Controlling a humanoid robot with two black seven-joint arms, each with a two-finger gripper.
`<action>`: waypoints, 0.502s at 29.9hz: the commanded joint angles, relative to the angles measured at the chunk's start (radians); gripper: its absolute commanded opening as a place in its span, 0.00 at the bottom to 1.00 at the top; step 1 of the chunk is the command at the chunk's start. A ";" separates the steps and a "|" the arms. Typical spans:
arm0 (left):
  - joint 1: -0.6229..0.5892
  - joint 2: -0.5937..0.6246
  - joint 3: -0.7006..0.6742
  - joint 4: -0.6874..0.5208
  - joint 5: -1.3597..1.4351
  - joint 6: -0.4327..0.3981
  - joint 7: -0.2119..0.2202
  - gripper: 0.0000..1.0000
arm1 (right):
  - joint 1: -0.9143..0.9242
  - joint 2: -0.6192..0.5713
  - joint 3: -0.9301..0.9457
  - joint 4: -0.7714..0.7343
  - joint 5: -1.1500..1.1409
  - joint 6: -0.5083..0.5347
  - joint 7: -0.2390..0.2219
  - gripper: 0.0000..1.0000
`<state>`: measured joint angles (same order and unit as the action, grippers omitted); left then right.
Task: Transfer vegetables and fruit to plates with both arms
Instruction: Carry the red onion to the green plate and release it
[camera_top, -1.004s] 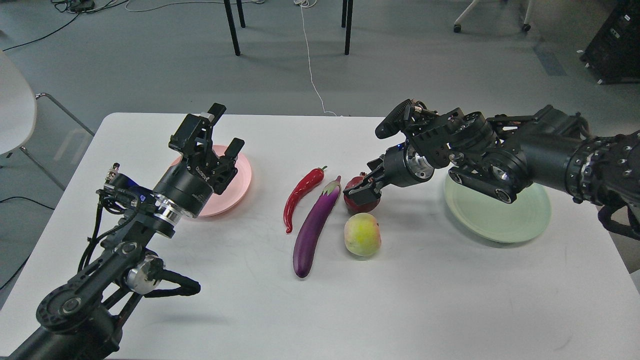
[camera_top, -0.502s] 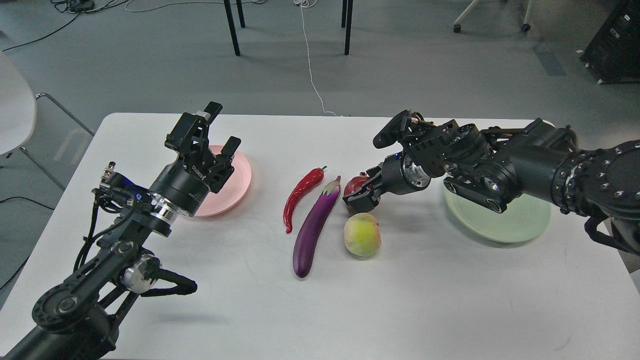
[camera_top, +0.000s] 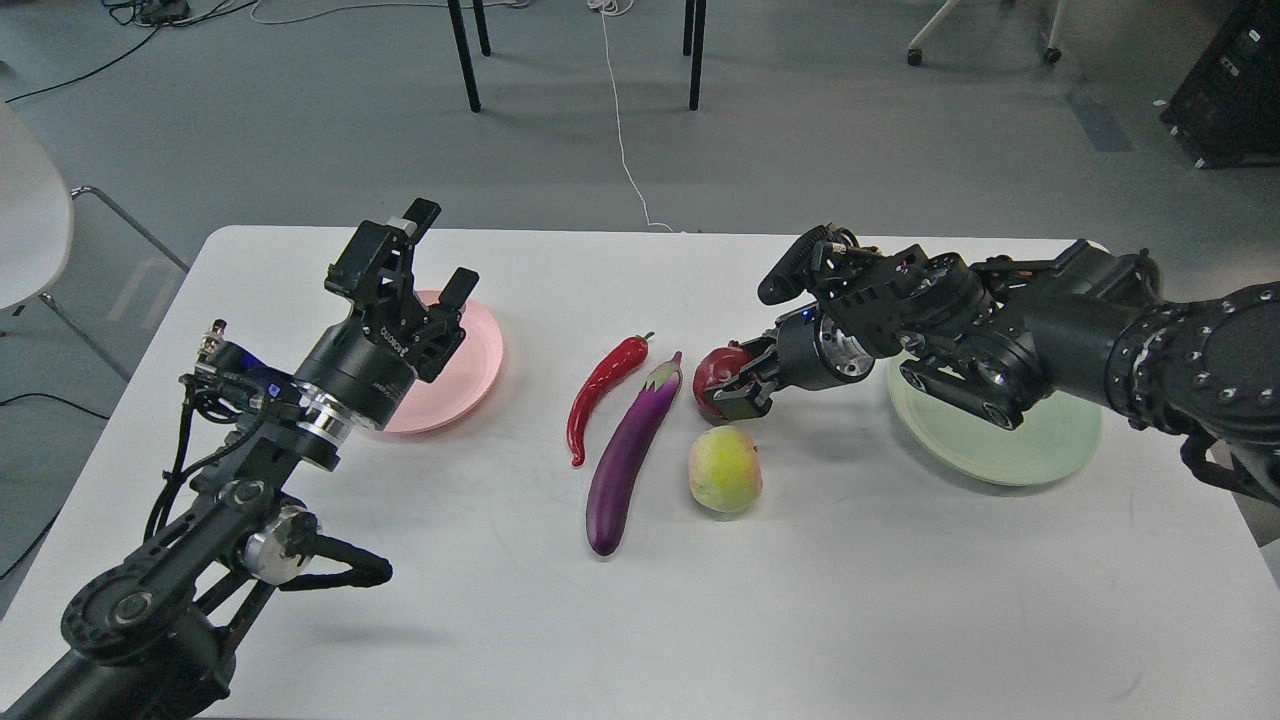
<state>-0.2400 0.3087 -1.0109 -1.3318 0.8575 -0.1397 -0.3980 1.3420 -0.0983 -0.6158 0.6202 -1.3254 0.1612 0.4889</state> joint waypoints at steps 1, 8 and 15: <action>-0.001 0.001 0.000 -0.001 0.000 0.000 0.001 0.98 | 0.063 -0.076 0.007 0.047 0.011 0.000 0.000 0.54; -0.001 -0.002 -0.001 -0.001 0.000 0.000 0.001 0.98 | 0.117 -0.371 0.025 0.240 -0.012 -0.046 0.000 0.55; -0.010 -0.016 0.005 -0.001 -0.002 -0.001 0.001 0.98 | 0.086 -0.613 0.022 0.296 -0.170 -0.087 0.000 0.55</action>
<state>-0.2473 0.3002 -1.0103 -1.3333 0.8570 -0.1406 -0.3973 1.4485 -0.6382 -0.5919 0.9092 -1.4271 0.0925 0.4888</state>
